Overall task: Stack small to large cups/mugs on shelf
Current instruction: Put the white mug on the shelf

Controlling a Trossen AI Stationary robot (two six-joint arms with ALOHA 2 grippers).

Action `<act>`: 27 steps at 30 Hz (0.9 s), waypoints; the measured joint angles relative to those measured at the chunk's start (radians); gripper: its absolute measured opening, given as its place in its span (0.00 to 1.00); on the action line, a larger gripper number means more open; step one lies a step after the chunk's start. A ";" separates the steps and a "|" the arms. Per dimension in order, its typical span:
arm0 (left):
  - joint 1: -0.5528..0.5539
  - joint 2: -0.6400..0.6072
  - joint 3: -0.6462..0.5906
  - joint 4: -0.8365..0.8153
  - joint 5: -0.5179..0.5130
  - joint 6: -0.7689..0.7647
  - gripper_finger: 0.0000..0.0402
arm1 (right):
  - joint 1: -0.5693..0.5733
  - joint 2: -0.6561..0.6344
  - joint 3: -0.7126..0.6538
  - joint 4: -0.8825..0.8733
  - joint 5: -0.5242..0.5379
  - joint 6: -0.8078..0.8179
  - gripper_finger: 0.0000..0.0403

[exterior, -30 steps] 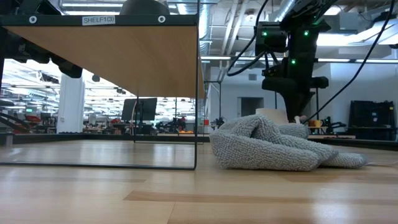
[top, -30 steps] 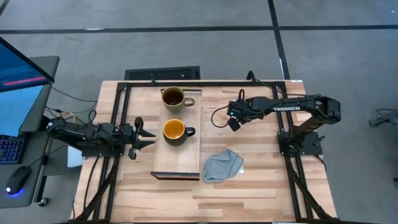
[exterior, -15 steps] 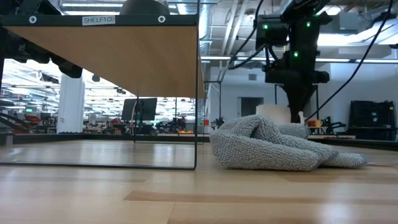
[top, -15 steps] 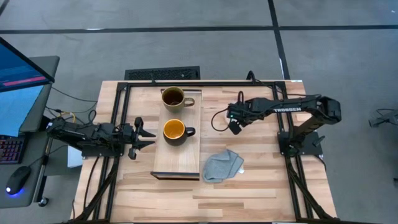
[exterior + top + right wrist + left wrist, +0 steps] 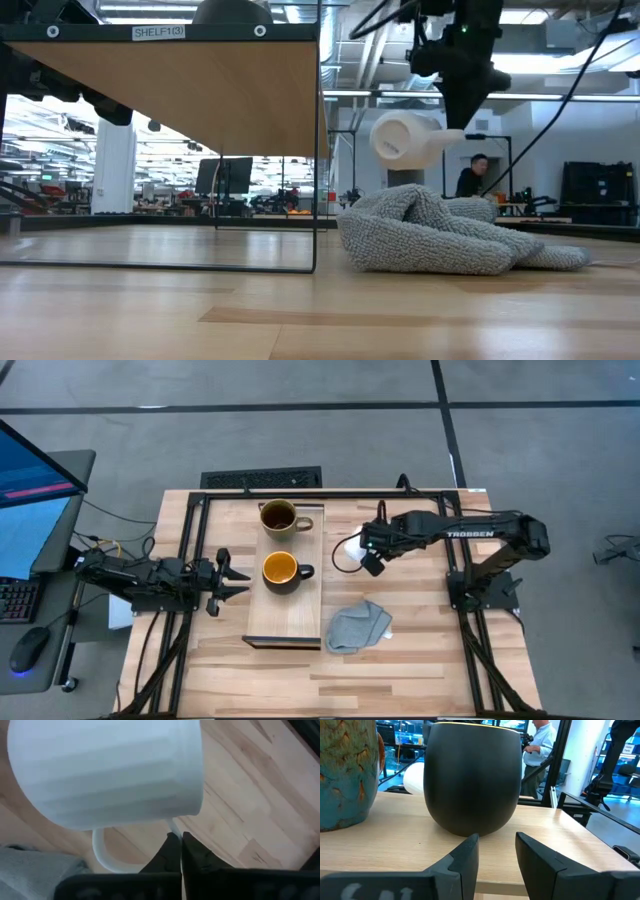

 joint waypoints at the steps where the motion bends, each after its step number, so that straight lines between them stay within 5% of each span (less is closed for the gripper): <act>1: 0.000 0.000 0.000 0.000 0.000 0.000 0.30 | 0.004 0.000 0.001 0.001 0.000 0.000 0.02; 27: 0.000 0.000 0.000 0.000 0.000 0.006 0.30 | 0.017 0.008 -0.105 -0.037 0.068 0.066 0.01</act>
